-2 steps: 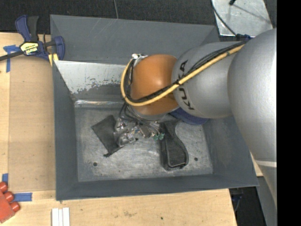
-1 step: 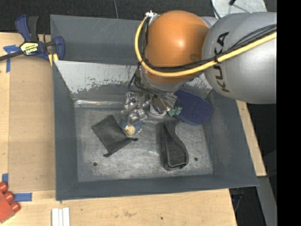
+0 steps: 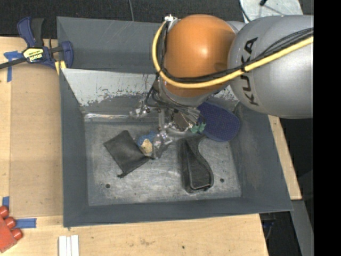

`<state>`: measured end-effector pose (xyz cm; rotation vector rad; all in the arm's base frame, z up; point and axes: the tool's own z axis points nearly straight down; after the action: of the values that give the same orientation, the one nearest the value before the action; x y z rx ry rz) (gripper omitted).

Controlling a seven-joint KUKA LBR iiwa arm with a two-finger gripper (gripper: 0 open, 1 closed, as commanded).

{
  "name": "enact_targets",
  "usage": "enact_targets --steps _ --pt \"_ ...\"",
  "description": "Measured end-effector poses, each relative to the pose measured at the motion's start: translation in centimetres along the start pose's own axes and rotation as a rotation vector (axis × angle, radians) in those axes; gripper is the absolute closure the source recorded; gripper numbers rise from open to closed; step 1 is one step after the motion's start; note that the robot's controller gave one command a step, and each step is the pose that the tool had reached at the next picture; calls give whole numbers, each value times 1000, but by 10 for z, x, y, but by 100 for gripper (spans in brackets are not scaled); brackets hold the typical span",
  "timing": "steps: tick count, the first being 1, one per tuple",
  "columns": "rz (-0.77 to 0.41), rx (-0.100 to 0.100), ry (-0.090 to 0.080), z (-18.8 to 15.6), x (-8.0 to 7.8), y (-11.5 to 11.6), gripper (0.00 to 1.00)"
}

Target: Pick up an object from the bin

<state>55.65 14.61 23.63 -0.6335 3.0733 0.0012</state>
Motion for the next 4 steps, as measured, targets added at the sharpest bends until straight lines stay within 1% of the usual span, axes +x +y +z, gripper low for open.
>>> enact_targets --steps 1,2,3,4 --pt "1 -1 9 106 17 -7 0" --pt "2 0 1 101 15 -7 100" --pt "2 0 1 101 15 -7 0" --pt "-168 1 -1 161 11 -22 0"
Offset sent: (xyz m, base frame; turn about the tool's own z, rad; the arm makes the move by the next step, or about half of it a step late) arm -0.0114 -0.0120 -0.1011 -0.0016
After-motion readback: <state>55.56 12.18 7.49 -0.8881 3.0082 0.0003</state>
